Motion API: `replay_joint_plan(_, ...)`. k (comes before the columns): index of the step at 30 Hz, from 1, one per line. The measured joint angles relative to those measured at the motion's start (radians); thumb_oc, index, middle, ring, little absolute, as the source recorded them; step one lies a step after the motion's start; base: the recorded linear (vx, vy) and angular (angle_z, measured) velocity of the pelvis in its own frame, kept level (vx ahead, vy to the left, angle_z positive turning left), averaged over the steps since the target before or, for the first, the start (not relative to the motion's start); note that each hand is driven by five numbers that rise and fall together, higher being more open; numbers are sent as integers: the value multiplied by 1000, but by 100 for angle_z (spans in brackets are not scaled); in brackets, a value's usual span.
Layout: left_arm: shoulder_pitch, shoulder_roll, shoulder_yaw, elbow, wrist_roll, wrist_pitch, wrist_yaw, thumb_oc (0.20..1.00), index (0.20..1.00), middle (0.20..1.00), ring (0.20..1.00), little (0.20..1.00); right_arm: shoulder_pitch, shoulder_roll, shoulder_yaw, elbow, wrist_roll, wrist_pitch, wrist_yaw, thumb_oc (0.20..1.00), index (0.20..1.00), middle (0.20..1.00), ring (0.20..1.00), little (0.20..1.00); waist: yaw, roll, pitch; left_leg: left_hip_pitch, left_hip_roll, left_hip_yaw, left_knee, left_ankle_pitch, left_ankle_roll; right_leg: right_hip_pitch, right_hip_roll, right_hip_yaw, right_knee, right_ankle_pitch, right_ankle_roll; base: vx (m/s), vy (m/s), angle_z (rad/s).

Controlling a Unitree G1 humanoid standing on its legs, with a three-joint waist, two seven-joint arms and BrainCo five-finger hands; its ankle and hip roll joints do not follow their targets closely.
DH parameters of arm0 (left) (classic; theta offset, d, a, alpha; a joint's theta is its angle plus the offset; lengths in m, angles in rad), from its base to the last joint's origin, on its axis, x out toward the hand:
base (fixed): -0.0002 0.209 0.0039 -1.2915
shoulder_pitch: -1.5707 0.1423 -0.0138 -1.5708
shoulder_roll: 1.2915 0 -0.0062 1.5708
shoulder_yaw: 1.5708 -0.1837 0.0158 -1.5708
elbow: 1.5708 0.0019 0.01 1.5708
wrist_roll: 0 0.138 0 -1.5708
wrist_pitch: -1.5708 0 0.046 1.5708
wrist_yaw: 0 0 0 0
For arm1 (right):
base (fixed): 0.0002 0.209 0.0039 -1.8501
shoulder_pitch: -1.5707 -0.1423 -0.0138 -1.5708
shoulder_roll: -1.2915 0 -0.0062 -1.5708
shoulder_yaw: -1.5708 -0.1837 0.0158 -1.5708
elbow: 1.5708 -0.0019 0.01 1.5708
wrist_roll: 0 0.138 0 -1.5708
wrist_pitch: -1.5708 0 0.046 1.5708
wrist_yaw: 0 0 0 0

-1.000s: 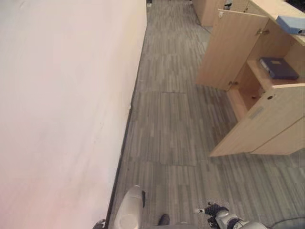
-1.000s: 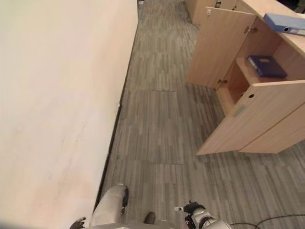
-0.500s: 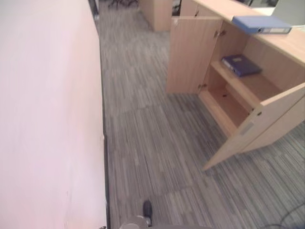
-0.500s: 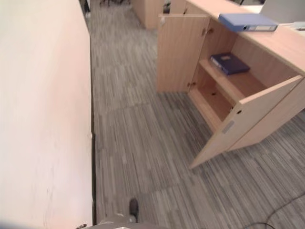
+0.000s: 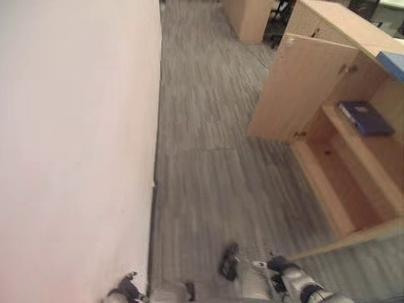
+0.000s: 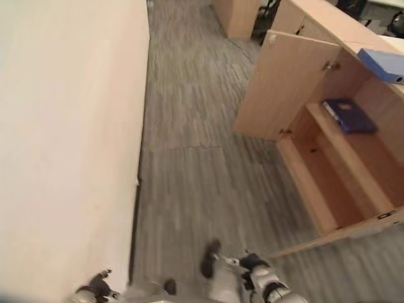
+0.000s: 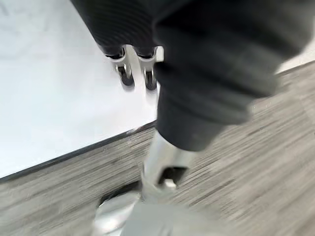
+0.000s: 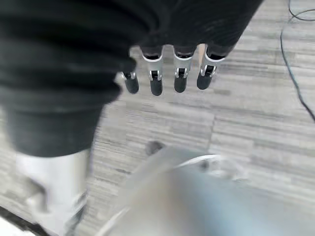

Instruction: Put the empty folder in the office cabinet

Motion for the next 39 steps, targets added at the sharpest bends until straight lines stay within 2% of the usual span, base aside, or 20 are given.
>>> replay_joint_plan(4, 37, -21, -2, -2, 19, -1, -9, 1000, 1000, 1000, 1000, 1000, 32, -17, -5, 31, -29, 2, 8, 1000, 1000, 1000, 1000, 1000, -18, 55, -35, 104, -8, -56, -101, 6, -2, 67, 13, -35, -25, 13, -22, 273, -101, 41)
replay_joint_plan(5, 68, -76, 12, 18, 19, -1, -11, 1000, 1000, 1000, 1000, 1000, 41, -43, 7, 52, -40, 2, 18, 1000, 1000, 1000, 1000, 1000, -16, 122, -74, 117, 5, -62, -21, -29, -68, 173, 37, -61, -113, 124, -292, 506, -172, 25)
replay_joint_plan(8, 73, -88, 77, 53, 8, 2, -10, 1000, 1000, 1000, 1000, 1000, 43, -45, -1, 64, -38, 2, 24, 1000, 1000, 1000, 1000, 1000, -18, 141, -144, 132, 48, -93, 2, -11, -108, 210, 83, -70, -132, 86, -280, 360, -139, 9)
replay_joint_plan(13, 58, -69, 51, 2, -23, -1, 6, 1000, 1000, 1000, 1000, 1000, 60, -52, -12, 31, -10, -7, 15, 1000, 1000, 1000, 1000, 1000, -28, 97, -137, 113, 110, -37, -14, -34, -119, 244, 89, -98, -143, 35, -302, 179, -74, 23)
replay_joint_plan(15, 37, -58, 40, -10, -30, 0, 12, 1000, 1000, 1000, 1000, 1000, 70, -60, -14, 28, 15, -8, 10, 1000, 1000, 1000, 1000, 1000, -35, 101, -130, 64, 177, -39, -64, -11, -127, 241, 105, -110, -133, 23, -276, 156, -60, 0)
replay_joint_plan(20, 1, -64, 2, 7, -28, -2, 11, 1000, 1000, 1000, 1000, 1000, 85, -52, -11, 45, 24, -7, 3, 1000, 1000, 1000, 1000, 1000, -56, 122, -130, 61, 197, -42, -63, -45, -131, 215, 120, -105, -105, 20, -223, 118, -86, -1)
replay_joint_plan(22, -4, -59, 21, 10, -30, -3, 12, 1000, 1000, 1000, 1000, 1000, 79, -43, -10, 60, 23, -7, 4, 1000, 1000, 1000, 1000, 1000, -54, 107, -130, 32, 185, -31, 22, -57, -145, 217, 113, -82, -111, 17, -213, 119, -209, -16)
replay_joint_plan(24, -1, -41, 93, -19, -51, -14, 15, 1000, 1000, 1000, 1000, 1000, 76, -21, -44, 60, 22, -6, 7, 1000, 1000, 1000, 1000, 1000, -40, 57, -111, -164, 172, -4, 459, -82, -211, 206, 112, -58, -10, -52, -259, 68, -143, -11)
replay_joint_plan(25, 2, -33, 99, -24, -65, -14, 15, 1000, 1000, 1000, 1000, 1000, 79, -15, -44, 61, 22, -5, 6, 1000, 1000, 1000, 1000, 1000, -26, 45, -99, -229, 170, -8, 619, -25, -248, 223, 117, -25, -20, -64, -298, 50, -66, -48)
replay_joint_plan(26, 6, -30, 99, -14, -75, -8, 15, 1000, 1000, 1000, 1000, 1000, 80, -16, -36, 76, 22, -5, 5, 1000, 1000, 1000, 1000, 1000, 1, 39, -100, -278, 175, -25, 761, 30, -258, 256, 125, -11, -38, -69, -284, 92, -67, -83)
replay_joint_plan(27, 27, -42, 100, 10, -85, 0, 13, 1000, 1000, 1000, 1000, 1000, 68, -16, -32, 93, 23, -7, 3, 1000, 1000, 1000, 1000, 1000, 9, 27, -97, -390, 173, -15, 928, 140, -224, 300, 136, 5, -110, -75, -277, 135, 3, -84)
replay_joint_plan(28, 26, -50, 98, 12, -104, 2, 11, 1000, 1000, 1000, 1000, 1000, 59, -9, -33, 117, 23, -6, 3, 1000, 1000, 1000, 1000, 1000, 14, 21, -97, -435, 178, 17, 927, 161, -206, 321, 142, 13, -167, -94, -234, 212, 137, -76)
replay_joint_plan(29, 28, -60, 99, 12, -117, 0, 15, 1000, 1000, 1000, 1000, 1000, 51, -11, -33, 132, 23, -4, 4, 1000, 1000, 1000, 1000, 1000, 30, 32, -84, -451, 213, 39, 876, 163, -201, 324, 152, 21, -132, -108, -233, 173, 138, -61)
replay_joint_plan(30, 32, -69, 98, 9, -119, -3, 16, 1000, 1000, 1000, 1000, 1000, 33, -23, -39, 139, 23, -1, 2, 1000, 1000, 1000, 1000, 1000, 34, 70, -69, -479, 265, 31, 836, 157, -210, 288, 146, 23, 53, -138, -284, 258, 280, -42)
replay_joint_plan(31, 39, -59, 90, 11, -123, 5, 15, 1000, 1000, 1000, 1000, 1000, 50, -26, -51, 130, 23, 1, -6, 1000, 1000, 1000, 1000, 1000, 18, 59, -51, -470, 264, 8, 591, 131, -193, 265, 128, 106, 128, -217, -273, 239, 232, -34)
replay_joint_plan(32, 41, -60, 86, 9, -123, 2, 15, 1000, 1000, 1000, 1000, 1000, 66, -26, -46, 131, 24, 1, -6, 1000, 1000, 1000, 1000, 1000, 28, 64, -54, -442, 255, -3, 376, 128, -190, 268, 129, 124, 111, -197, -248, 237, 230, -48)
replay_joint_plan(33, 41, -66, 63, 19, -125, 6, 14, 1000, 1000, 1000, 1000, 1000, 65, -33, -41, 156, 23, 1, -7, 1000, 1000, 1000, 1000, 1000, 39, 60, -53, -356, 232, -59, -5, 171, -227, 308, 147, 165, 5, -143, -217, 172, 124, -74)
replay_joint_plan(34, 38, -69, 57, 20, -126, 8, 14, 1000, 1000, 1000, 1000, 1000, 65, -40, -44, 161, 23, 5, -6, 1000, 1000, 1000, 1000, 1000, 49, 77, -53, -329, 229, -83, -138, 181, -230, 333, 156, 178, -50, -130, -229, 143, 105, -86)
replay_joint_plan(36, 31, -80, 57, 19, -139, 11, 14, 1000, 1000, 1000, 1000, 1000, 79, -64, -44, 163, 21, 3, -7, 1000, 1000, 1000, 1000, 1000, 43, 103, -45, -321, 237, -105, -137, 215, -216, 403, 190, 217, -162, -54, -217, 259, 195, -76)
replay_joint_plan(39, 22, -82, 58, 18, -140, 7, 14, 1000, 1000, 1000, 1000, 1000, 101, -72, -56, 171, 21, 2, -7, 1000, 1000, 1000, 1000, 1000, 40, 118, -60, -247, 224, -125, -149, 219, -219, 447, 203, 244, -209, -53, -223, 208, 166, -69)
